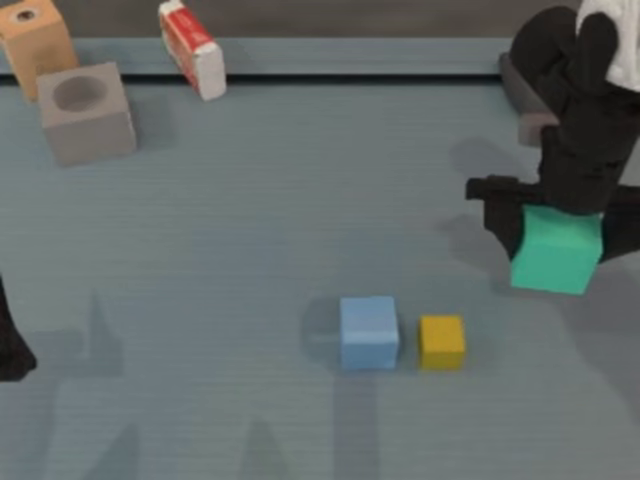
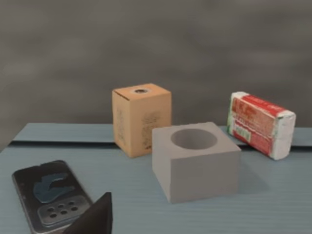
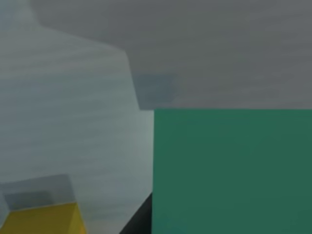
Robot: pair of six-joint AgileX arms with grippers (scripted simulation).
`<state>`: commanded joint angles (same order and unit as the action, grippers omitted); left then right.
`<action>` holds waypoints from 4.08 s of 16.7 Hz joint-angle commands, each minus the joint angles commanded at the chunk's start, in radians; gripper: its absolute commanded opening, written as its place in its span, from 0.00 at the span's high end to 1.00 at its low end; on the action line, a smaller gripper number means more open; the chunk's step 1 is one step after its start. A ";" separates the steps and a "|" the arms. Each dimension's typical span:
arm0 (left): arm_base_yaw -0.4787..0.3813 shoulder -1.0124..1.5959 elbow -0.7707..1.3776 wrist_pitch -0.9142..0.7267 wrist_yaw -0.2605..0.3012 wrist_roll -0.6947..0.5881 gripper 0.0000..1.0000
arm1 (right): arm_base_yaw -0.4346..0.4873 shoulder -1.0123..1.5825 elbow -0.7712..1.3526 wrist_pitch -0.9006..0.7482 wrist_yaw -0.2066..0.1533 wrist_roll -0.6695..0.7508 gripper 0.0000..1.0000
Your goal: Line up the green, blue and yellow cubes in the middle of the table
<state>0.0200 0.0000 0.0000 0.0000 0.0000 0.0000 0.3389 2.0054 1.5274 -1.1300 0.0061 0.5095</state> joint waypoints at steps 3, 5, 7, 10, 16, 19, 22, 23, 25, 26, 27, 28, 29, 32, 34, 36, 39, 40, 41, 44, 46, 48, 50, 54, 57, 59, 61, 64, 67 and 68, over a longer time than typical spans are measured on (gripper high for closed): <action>0.000 0.000 0.000 0.000 0.000 0.000 0.00 | 0.122 0.131 0.220 -0.097 0.001 0.094 1.00; 0.000 0.000 0.000 0.000 0.000 0.000 0.00 | 0.217 0.226 0.396 -0.168 0.002 0.163 1.00; 0.000 0.000 0.000 0.000 0.000 0.000 0.00 | 0.312 0.317 0.573 -0.237 0.002 0.232 1.00; 0.000 0.000 0.000 0.000 0.000 0.000 0.00 | 0.445 0.435 0.802 -0.327 0.003 0.325 1.00; 0.000 0.000 0.000 0.000 0.000 0.000 0.00 | 0.583 0.543 1.000 -0.412 0.007 0.421 1.00; 0.000 0.000 0.000 0.000 0.000 0.000 0.00 | 0.583 0.543 1.000 -0.412 0.007 0.421 1.00; 0.000 0.000 0.000 0.000 0.000 0.000 0.00 | 0.580 0.538 0.982 -0.393 0.005 0.421 1.00; 0.000 0.000 0.000 0.000 0.000 0.000 0.00 | 0.579 0.535 0.957 -0.369 0.005 0.421 1.00; 0.000 0.000 0.000 0.000 0.000 0.000 0.00 | 0.578 0.530 0.881 -0.303 0.005 0.423 1.00; 0.000 0.000 0.000 0.000 0.000 0.000 0.00 | 0.579 0.528 0.835 -0.263 0.005 0.423 1.00; 0.000 0.000 0.000 0.000 0.000 0.000 0.00 | 0.580 0.525 0.788 -0.222 0.006 0.423 1.00; 0.000 0.000 0.000 0.000 0.000 0.000 0.00 | 0.581 0.522 0.746 -0.183 0.006 0.423 1.00; 0.000 0.000 0.000 0.000 0.000 0.000 0.00 | 0.583 0.519 0.712 -0.149 0.006 0.422 1.00; 0.000 0.000 0.000 0.000 0.000 0.000 0.00 | 0.585 0.518 0.675 -0.112 0.006 0.422 1.00; 0.000 0.000 0.000 0.000 0.000 0.000 0.00 | 0.585 0.518 0.675 -0.112 0.006 0.422 1.00; 0.000 0.000 0.000 0.000 0.000 0.000 0.00 | 0.585 0.518 0.675 -0.112 0.006 0.422 0.92; 0.000 0.000 0.000 0.000 0.000 0.000 0.00 | 0.585 0.518 0.675 -0.112 0.006 0.422 0.70; 0.000 0.000 0.000 0.000 0.000 0.000 0.00 | 0.585 0.518 0.675 -0.112 0.006 0.422 0.62; 0.000 0.000 0.000 0.000 0.000 0.000 0.00 | 0.585 0.518 0.675 -0.112 0.006 0.422 0.55; 0.000 0.000 0.000 0.000 0.000 0.000 0.00 | 0.585 0.518 0.675 -0.112 0.006 0.422 0.32; 0.000 0.000 0.000 0.000 0.000 0.000 0.00 | 0.585 0.518 0.675 -0.112 0.006 0.422 0.17; 0.000 0.000 0.000 0.000 0.000 0.000 0.00 | 0.585 0.518 0.675 -0.112 0.006 0.422 0.02; 0.000 0.000 0.000 0.000 0.000 0.000 0.00 | 0.585 0.518 0.675 -0.112 0.006 0.422 0.00; 0.000 0.000 0.000 0.000 0.000 0.000 0.00 | 0.585 0.518 0.675 -0.112 0.006 0.422 0.00; 0.000 0.000 0.000 0.000 0.000 0.000 0.00 | 0.583 0.518 0.675 -0.112 0.006 0.422 0.00; 0.000 0.000 0.000 0.000 0.000 0.000 0.00 | 0.584 0.523 0.692 -0.128 0.007 0.423 0.00; 0.000 0.000 0.000 0.000 0.000 0.000 0.00 | 0.586 0.533 0.751 -0.185 0.006 0.426 0.00; 0.000 0.000 0.000 0.000 0.000 0.000 0.00 | 0.589 0.546 0.890 -0.303 0.006 0.427 0.00; 0.000 0.000 0.000 0.000 0.000 0.000 0.00 | 0.592 0.552 0.997 -0.400 0.007 0.424 0.00; 0.000 0.000 0.000 0.000 0.000 0.000 0.00 | 0.592 0.552 1.012 -0.415 0.007 0.422 0.00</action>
<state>0.0200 0.0000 0.0000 0.0000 0.0000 0.0000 0.9311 2.5573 2.5392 -1.5452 0.0130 0.9319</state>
